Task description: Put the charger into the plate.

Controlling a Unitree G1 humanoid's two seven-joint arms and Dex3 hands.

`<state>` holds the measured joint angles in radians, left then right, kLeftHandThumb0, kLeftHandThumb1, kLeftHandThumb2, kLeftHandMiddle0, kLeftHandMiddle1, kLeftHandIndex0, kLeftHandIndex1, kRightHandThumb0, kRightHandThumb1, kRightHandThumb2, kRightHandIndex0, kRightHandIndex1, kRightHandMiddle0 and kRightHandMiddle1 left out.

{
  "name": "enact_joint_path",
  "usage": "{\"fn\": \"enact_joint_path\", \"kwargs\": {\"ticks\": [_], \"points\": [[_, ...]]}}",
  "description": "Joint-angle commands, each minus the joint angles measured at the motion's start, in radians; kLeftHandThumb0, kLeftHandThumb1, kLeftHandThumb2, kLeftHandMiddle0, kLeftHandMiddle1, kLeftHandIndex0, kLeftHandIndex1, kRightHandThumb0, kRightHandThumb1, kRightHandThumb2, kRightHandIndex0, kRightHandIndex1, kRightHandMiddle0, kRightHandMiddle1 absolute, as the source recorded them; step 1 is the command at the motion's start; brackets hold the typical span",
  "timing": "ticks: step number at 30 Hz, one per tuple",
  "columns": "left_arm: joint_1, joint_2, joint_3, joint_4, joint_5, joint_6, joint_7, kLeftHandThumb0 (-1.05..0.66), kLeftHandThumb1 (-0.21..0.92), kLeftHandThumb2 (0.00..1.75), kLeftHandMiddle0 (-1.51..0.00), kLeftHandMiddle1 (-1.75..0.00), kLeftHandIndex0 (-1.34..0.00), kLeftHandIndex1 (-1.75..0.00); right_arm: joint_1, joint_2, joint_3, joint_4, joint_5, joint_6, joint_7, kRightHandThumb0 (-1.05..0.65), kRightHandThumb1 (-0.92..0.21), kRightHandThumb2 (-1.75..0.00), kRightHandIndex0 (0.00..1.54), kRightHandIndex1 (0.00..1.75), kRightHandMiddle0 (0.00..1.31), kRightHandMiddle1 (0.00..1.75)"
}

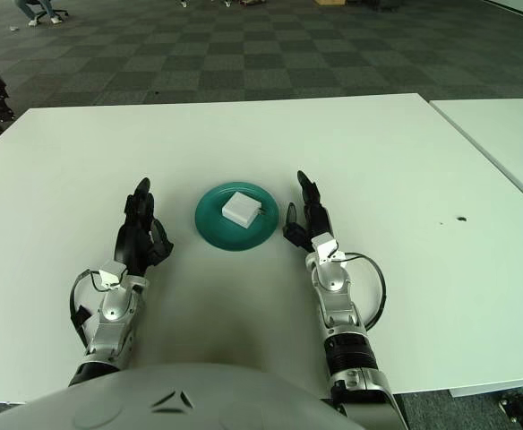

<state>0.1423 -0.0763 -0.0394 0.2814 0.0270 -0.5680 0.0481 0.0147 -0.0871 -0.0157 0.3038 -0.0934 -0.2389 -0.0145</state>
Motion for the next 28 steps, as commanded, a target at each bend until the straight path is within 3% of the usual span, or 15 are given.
{"fn": "enact_joint_path", "kwargs": {"ticks": [1, 15, 28], "points": [[0.031, 0.009, -0.003, 0.047, 0.029, -0.003, 0.009, -0.92, 0.92, 1.15, -0.05, 0.00, 0.00, -0.23, 0.116, -0.017, -0.027, -0.011, 0.036, 0.227, 0.034, -0.94, -0.92, -0.99, 0.00, 0.00, 0.00, 0.01], [0.032, 0.006, -0.001, 0.046, -0.019, 0.004, -0.032, -0.93, 0.92, 1.15, -0.02, 0.00, 0.00, -0.19, 0.175, 0.009, -0.066, -0.176, 0.073, 0.302, 0.006, -0.89, -0.92, -0.95, 0.00, 0.00, 0.00, 0.00], [0.048, 0.016, 0.007, 0.011, -0.033, 0.024, -0.061, -0.94, 0.92, 1.16, -0.02, 0.00, 0.00, -0.18, 0.189, 0.038, -0.064, -0.193, 0.073, 0.281, -0.018, -0.92, -0.92, -0.96, 0.00, 0.00, 0.02, 0.01]]}}
